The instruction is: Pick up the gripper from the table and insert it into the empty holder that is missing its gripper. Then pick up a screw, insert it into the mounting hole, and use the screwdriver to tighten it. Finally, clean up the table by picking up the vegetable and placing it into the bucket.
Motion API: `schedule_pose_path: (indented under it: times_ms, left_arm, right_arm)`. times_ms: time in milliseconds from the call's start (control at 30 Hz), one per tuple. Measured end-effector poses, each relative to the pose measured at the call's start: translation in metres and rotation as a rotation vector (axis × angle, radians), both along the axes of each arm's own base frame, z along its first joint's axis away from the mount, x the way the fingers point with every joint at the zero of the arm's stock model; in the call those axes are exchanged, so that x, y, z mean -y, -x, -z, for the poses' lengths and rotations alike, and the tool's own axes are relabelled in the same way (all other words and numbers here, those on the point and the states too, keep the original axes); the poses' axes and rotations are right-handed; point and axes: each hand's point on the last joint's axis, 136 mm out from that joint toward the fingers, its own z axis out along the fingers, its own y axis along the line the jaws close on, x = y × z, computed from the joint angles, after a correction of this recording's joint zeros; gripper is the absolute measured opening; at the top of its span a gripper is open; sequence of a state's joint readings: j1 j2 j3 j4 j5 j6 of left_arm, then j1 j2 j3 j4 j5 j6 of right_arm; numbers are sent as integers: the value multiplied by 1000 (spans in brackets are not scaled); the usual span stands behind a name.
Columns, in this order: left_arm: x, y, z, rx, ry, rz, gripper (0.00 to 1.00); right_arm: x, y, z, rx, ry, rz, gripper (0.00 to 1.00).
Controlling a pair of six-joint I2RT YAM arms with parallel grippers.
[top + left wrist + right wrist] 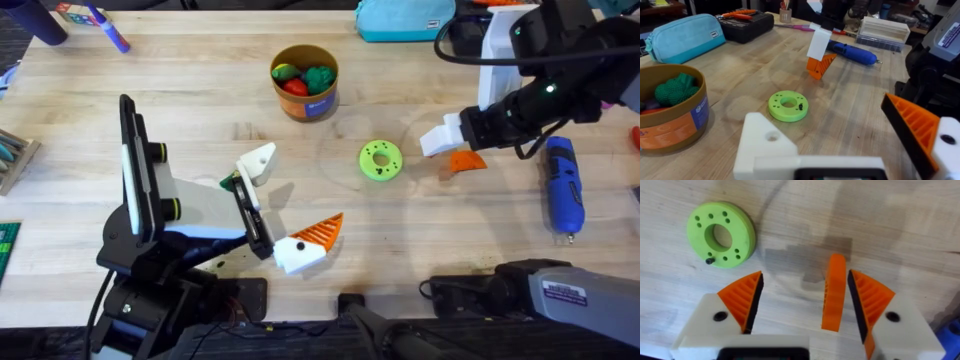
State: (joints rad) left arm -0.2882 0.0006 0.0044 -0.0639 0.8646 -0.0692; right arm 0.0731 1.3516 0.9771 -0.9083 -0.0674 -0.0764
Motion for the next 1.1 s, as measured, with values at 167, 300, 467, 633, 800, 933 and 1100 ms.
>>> schedule_pose_path:
  times_ms: [167, 300, 467, 633, 800, 933, 1100]
  left_arm:
    - [0, 0, 0, -2, -1, 0, 990]
    - [0, 0, 0, -2, -1, 0, 990]
    - [0, 0, 0, -2, -1, 0, 990]
    - [0, 0, 0, -2, -1, 0, 990]
    - [0, 0, 0, -2, -1, 0, 990]
    - [0, 0, 0, -2, -1, 0, 990]
    - [0, 0, 0, -2, -1, 0, 990]
  right_arm:
    - [0, 1, 4, -20, 1, -1, 951]
    - [6, 1, 6, -45, 36, 6, 951]
    - [18, -4, -14, -10, 100, 22, 951]
    - [24, -4, -23, 15, 124, 45, 992]
    - [30, 5, -22, -26, 116, 184, 994]
    - [33, 5, -22, -33, 101, 323, 992]
    - [33, 12, -17, -76, 87, 431, 991]
